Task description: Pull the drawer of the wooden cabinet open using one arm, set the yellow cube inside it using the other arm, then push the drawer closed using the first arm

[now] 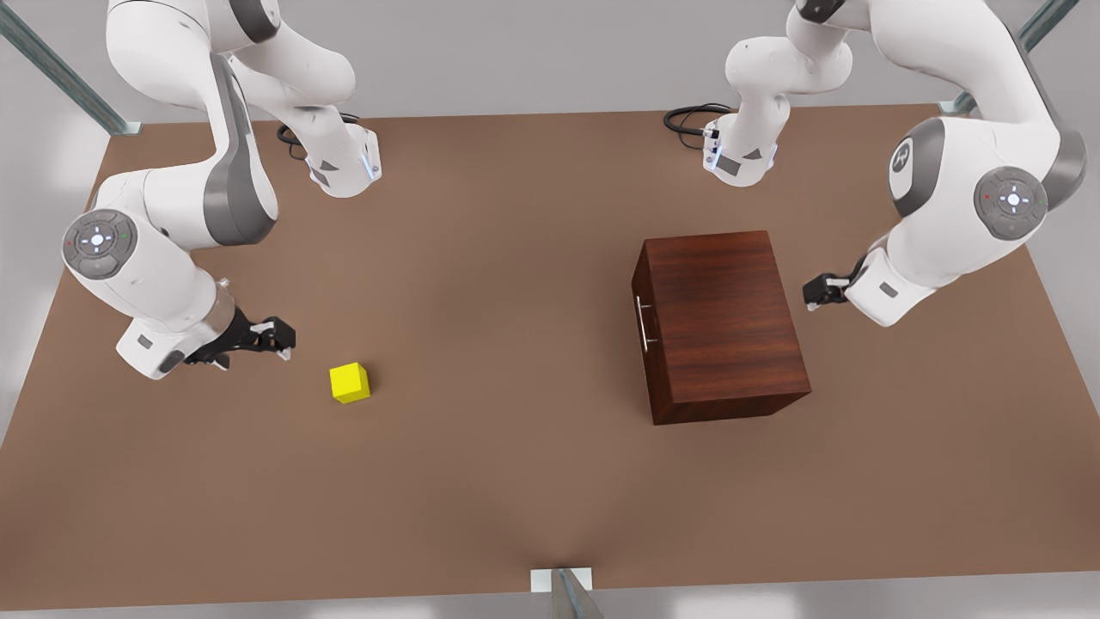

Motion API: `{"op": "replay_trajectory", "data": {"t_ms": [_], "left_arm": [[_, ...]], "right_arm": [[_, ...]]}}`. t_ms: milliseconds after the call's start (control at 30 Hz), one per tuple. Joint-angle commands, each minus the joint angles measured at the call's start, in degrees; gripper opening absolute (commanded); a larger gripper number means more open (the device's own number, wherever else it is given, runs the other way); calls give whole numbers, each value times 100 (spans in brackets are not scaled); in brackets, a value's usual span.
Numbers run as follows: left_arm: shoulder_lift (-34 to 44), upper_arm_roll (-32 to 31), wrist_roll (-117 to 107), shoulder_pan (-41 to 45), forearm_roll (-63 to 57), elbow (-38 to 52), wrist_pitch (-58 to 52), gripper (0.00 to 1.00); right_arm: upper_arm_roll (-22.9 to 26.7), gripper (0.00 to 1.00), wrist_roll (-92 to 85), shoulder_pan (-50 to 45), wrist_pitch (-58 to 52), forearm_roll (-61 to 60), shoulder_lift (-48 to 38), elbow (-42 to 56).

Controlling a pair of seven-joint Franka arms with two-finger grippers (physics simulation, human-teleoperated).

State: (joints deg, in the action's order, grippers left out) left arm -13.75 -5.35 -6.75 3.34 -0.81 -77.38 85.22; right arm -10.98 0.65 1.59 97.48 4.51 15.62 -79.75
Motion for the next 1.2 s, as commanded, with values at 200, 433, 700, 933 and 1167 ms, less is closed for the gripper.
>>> {"op": "replay_trajectory", "data": {"t_ms": [200, 433, 700, 933, 1167], "left_arm": [[-787, -2, -3551, 1765, -7, 100, 144, 100], [-1552, -1, -5327, 3093, -886, 171, 171, 100], [-1921, -1, -5847, 3331, -1158, 179, 706, 84], [-2167, 7, -5416, 3305, -1334, 153, 698, 72], [-2317, 34, -4792, 3199, -1413, 83, 830, 70]], "right_arm": [[17, 100, 110, 87, 174, -12, 134, -128], [-177, 100, 128, 0, 1387, 6, 820, -901], [-177, 100, 594, 43, 2468, 182, 1144, -1851], [-177, 100, 137, 79, 2486, 463, 1426, -2123], [-177, 100, -21, 87, 2679, 428, 1786, -2115]]}}
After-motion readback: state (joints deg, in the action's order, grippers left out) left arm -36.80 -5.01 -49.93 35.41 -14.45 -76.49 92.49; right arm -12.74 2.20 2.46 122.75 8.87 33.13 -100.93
